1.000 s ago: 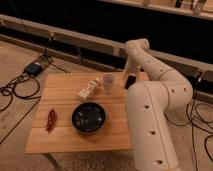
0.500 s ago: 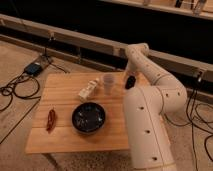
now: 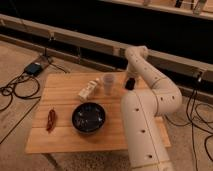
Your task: Place the eraser on the white sponge
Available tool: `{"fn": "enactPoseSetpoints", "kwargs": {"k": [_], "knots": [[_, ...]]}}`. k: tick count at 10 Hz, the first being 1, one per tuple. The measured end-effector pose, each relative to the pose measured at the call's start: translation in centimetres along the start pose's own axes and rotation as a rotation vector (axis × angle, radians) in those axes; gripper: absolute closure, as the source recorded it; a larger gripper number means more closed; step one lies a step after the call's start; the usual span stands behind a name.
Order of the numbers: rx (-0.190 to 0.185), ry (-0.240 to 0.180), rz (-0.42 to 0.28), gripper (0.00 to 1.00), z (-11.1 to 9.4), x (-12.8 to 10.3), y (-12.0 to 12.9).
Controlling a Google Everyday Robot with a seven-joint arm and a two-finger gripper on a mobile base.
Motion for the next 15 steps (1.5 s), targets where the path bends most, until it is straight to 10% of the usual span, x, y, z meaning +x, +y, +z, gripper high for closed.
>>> {"fn": "enactPoseSetpoints", "kwargs": {"k": [8,15], "knots": [[0.014,0.05,-0.007,0.38,2.8,0.6,-0.4],[0.022,0.072,-0.04,1.0,1.9,0.9,0.7]]}}
